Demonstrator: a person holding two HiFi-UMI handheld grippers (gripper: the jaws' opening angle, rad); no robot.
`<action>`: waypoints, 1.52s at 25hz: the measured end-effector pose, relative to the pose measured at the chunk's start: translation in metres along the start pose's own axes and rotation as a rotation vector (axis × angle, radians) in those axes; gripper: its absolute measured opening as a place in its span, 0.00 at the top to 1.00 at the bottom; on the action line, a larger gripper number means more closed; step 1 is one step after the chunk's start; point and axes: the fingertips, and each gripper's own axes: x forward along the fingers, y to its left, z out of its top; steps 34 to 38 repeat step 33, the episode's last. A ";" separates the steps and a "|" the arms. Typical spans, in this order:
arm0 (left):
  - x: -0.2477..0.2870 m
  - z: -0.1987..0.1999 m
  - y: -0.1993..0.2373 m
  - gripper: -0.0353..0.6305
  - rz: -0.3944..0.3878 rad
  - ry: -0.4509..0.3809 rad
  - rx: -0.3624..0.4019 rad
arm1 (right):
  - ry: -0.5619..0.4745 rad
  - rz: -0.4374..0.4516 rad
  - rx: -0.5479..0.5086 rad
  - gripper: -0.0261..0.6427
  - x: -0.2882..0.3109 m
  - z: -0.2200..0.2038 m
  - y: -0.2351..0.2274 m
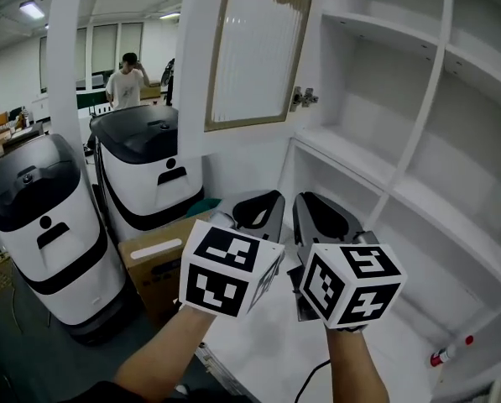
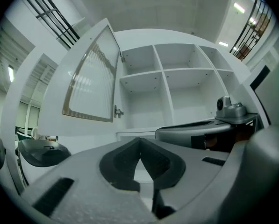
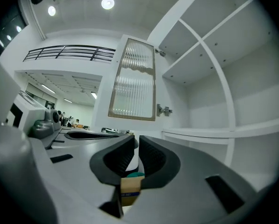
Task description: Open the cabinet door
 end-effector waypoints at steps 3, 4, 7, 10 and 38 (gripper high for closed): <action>0.007 -0.001 -0.028 0.93 -0.038 0.007 -0.009 | 0.007 -0.036 0.011 0.91 -0.022 -0.002 -0.019; 0.009 -0.002 -0.036 0.93 -0.050 0.009 -0.011 | 0.008 -0.047 0.014 0.91 -0.028 -0.003 -0.025; 0.014 -0.003 -0.059 0.93 -0.073 0.015 -0.012 | 0.015 -0.076 0.025 0.92 -0.046 -0.008 -0.042; 0.021 -0.004 -0.077 0.93 -0.092 0.020 -0.022 | 0.021 -0.095 0.035 0.92 -0.059 -0.012 -0.057; 0.047 -0.008 -0.113 0.93 -0.140 0.030 -0.014 | 0.025 -0.135 0.048 0.92 -0.077 -0.022 -0.097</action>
